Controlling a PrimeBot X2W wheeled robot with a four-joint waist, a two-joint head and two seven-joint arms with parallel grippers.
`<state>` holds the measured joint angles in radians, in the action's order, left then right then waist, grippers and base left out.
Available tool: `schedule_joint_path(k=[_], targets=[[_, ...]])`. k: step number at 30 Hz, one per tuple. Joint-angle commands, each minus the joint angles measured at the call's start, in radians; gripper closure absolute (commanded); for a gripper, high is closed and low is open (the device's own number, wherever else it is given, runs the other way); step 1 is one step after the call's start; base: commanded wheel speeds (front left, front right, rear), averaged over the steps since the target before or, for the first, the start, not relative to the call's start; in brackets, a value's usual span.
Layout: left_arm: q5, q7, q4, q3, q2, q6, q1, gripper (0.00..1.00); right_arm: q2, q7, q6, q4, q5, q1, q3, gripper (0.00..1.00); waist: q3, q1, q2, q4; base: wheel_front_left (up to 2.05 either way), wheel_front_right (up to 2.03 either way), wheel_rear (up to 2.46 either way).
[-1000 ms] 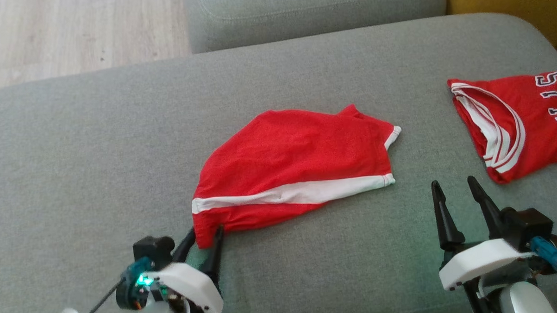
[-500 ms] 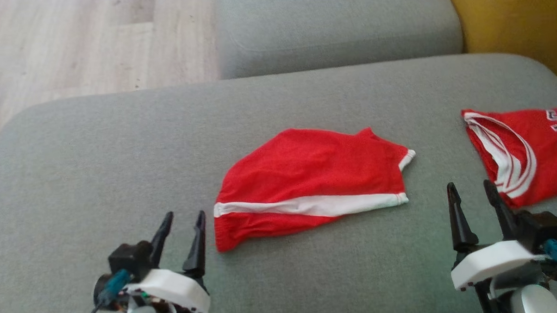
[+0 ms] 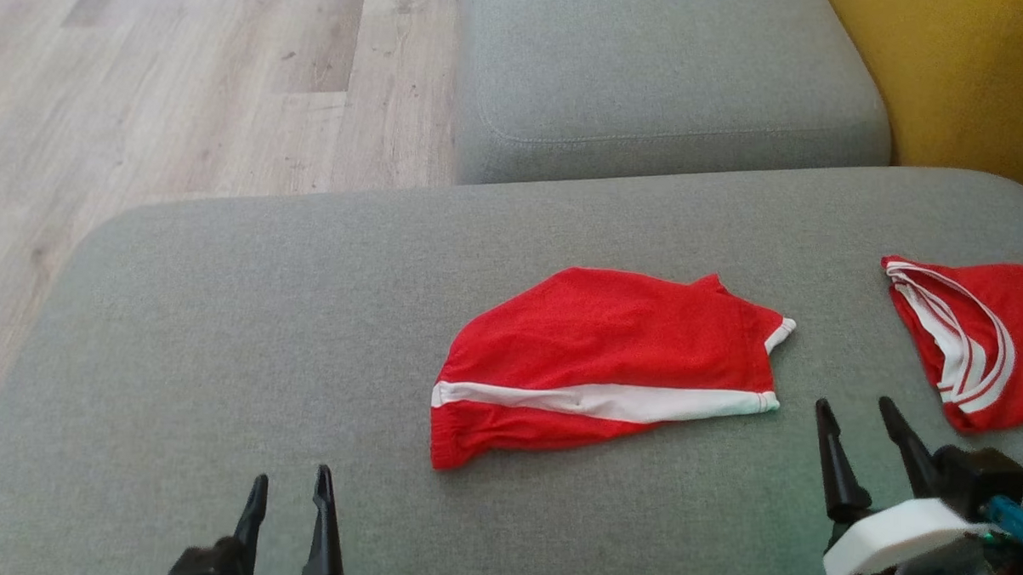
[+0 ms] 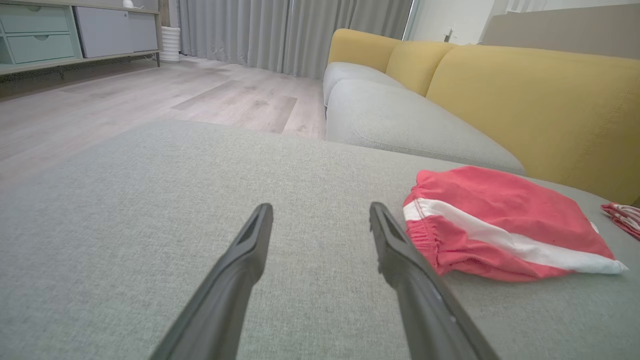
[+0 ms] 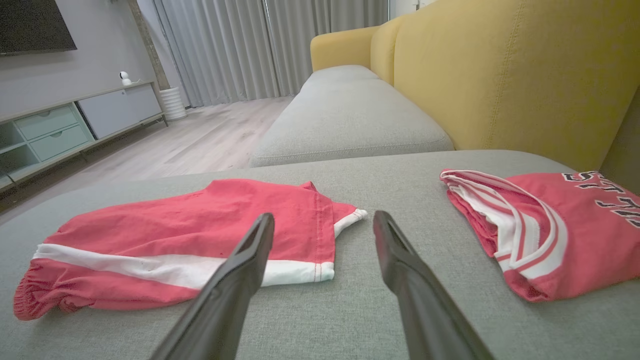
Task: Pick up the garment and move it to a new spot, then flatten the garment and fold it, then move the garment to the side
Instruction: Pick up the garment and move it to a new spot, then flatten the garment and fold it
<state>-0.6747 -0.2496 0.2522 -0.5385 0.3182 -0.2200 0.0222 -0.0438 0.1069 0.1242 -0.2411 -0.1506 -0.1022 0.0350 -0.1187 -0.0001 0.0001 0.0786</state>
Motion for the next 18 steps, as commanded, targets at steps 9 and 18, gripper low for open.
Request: schedule_joint_path(k=[9,18], targets=[[0.013,-0.006,-0.016,0.041,0.022,0.013,-0.029,0.0,-0.006,0.031,0.007,-0.015,-0.012,0.027,-0.052,0.0,-0.01,0.0001,-0.0001,0.003,0.0,0.0,0.0],[0.006,0.0,-0.007,0.043,0.033,0.014,-0.036,0.0,-0.006,0.04,0.007,-0.035,-0.006,0.039,-0.052,0.0,-0.011,0.0001,-0.0001,0.002,0.0,0.0,0.0]])
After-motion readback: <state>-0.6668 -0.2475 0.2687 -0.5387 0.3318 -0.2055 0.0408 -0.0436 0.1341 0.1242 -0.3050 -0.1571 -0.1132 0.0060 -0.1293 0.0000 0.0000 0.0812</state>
